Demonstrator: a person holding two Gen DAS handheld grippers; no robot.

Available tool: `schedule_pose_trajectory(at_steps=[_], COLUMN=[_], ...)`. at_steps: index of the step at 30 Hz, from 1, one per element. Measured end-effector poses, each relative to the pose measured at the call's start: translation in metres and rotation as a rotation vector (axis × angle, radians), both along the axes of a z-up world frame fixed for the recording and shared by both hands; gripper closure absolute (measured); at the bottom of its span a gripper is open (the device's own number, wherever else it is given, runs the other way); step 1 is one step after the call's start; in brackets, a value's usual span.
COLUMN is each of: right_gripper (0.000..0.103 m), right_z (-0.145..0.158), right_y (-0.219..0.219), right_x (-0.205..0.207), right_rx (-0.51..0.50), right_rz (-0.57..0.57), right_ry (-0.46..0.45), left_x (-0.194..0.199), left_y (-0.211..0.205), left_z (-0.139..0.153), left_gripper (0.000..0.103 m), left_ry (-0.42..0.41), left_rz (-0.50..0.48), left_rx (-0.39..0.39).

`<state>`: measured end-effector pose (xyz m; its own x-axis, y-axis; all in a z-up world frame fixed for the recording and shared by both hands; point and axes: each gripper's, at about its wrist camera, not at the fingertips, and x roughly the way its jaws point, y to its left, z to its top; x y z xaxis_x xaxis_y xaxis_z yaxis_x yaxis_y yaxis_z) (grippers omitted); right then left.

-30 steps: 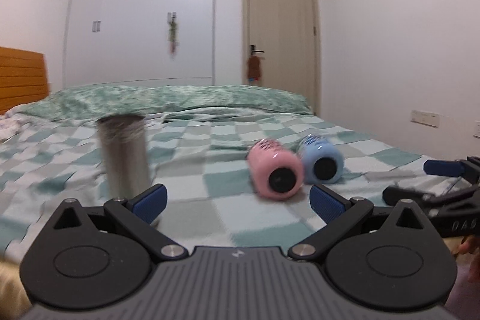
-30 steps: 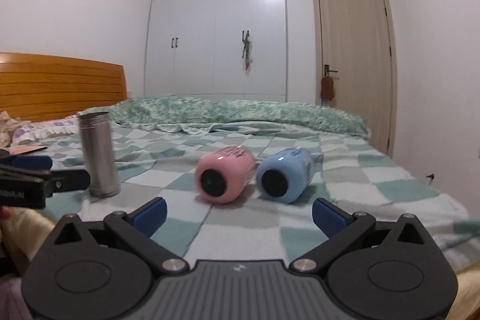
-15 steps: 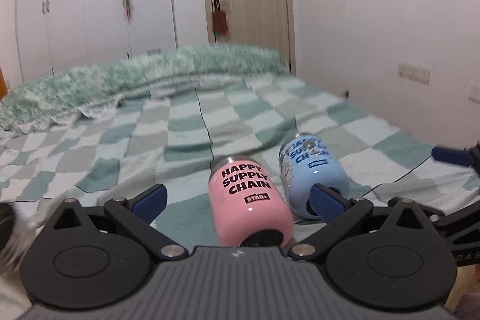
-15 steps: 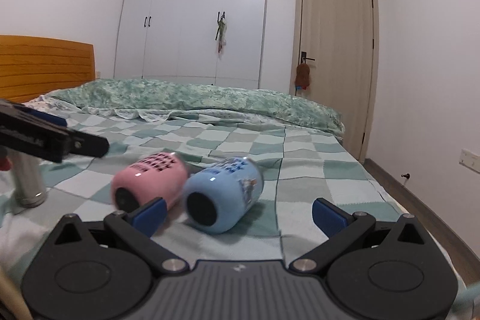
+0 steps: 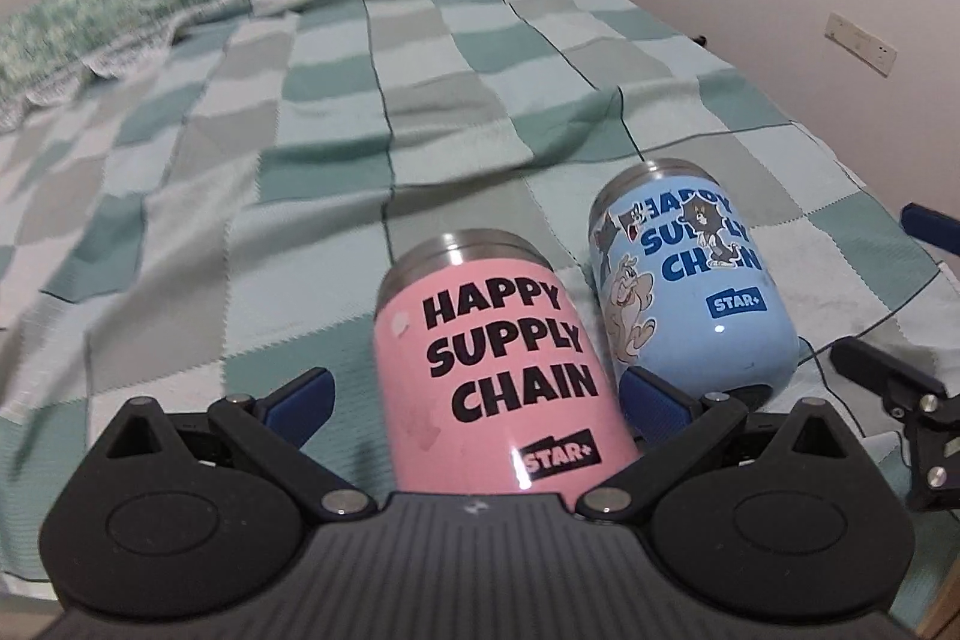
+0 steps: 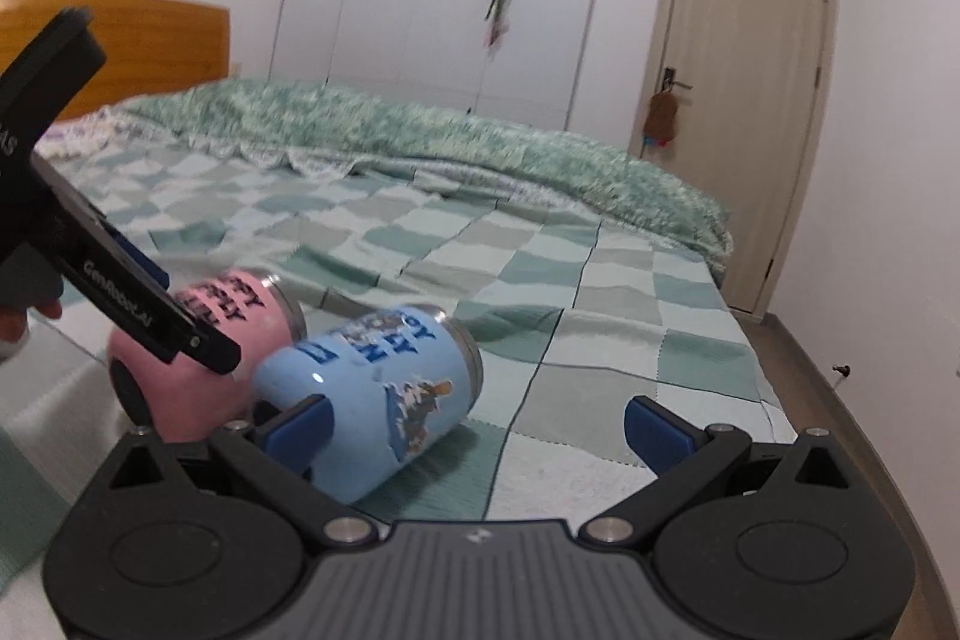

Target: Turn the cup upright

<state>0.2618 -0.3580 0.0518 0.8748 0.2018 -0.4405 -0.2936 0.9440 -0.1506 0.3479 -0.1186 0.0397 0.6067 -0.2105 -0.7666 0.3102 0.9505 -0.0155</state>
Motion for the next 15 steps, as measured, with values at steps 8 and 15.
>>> schedule_pose_trajectory(at_steps=[8,15], right_gripper=[0.000,0.000], right_z=[-0.014,-0.016], right_y=[-0.001,0.005], right_x=[0.010,0.009], right_rx=[-0.007,-0.012], right_rz=[0.017,-0.002], right_ry=[0.052,0.063], left_x=[0.028,0.024], left_y=[0.013,0.018], left_z=[-0.015,-0.014], left_gripper=[0.006,0.009], left_ry=[0.150,0.131], left_rz=[-0.114,-0.153], left_rx=[-0.104,-0.133])
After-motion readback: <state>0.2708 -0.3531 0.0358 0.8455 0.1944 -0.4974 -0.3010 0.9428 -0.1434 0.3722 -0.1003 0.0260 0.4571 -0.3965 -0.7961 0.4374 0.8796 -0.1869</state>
